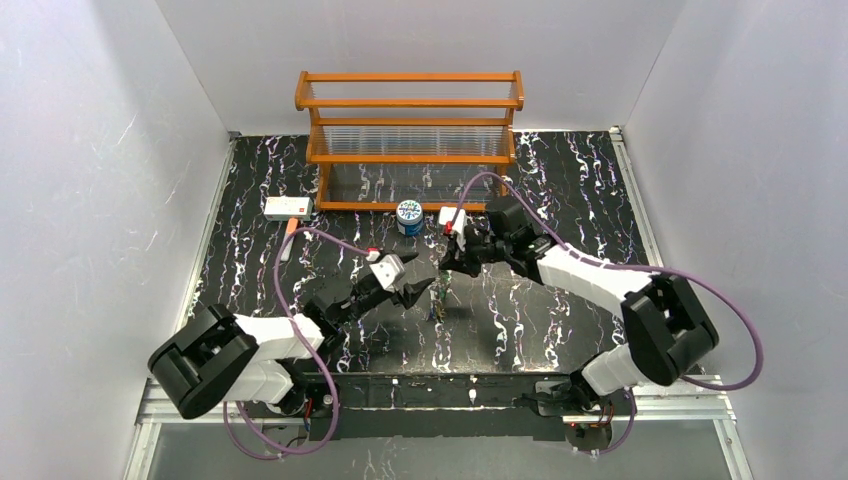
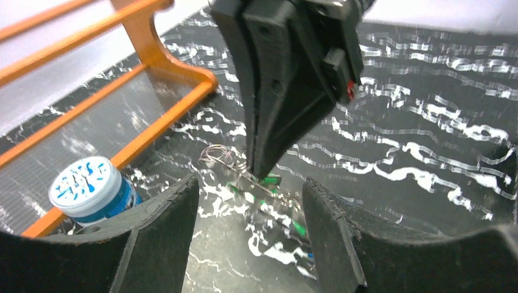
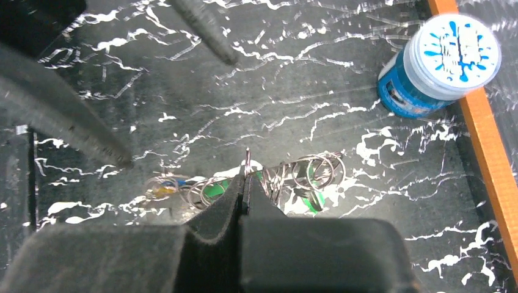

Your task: Put the keys on the keyring

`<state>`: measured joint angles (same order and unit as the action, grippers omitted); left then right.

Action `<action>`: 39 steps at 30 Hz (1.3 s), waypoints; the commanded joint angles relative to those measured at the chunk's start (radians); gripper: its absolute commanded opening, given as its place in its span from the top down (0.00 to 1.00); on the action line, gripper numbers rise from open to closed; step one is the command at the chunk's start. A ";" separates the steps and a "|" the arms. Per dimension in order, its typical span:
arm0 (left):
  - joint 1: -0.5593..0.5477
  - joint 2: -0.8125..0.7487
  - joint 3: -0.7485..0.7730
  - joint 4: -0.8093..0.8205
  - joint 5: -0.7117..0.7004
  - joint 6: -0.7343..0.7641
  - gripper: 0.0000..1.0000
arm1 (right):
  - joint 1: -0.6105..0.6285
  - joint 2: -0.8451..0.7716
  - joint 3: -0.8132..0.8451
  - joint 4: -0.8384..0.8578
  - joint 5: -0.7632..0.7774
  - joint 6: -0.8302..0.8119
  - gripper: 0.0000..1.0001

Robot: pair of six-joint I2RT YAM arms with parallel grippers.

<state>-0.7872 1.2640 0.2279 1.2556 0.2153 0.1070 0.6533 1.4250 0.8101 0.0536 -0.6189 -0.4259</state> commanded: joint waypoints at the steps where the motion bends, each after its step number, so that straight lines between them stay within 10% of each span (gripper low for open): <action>1: 0.004 0.066 0.049 -0.091 0.061 0.094 0.39 | -0.016 0.105 0.036 -0.187 0.030 -0.004 0.99; 39: 0.005 0.232 0.113 -0.149 0.343 0.138 0.71 | -0.025 0.081 0.071 -0.331 -0.261 -0.232 0.99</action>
<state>-0.7872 1.5318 0.3374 1.1355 0.5648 0.2226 0.6250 1.5444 0.8558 -0.2718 -0.8352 -0.6441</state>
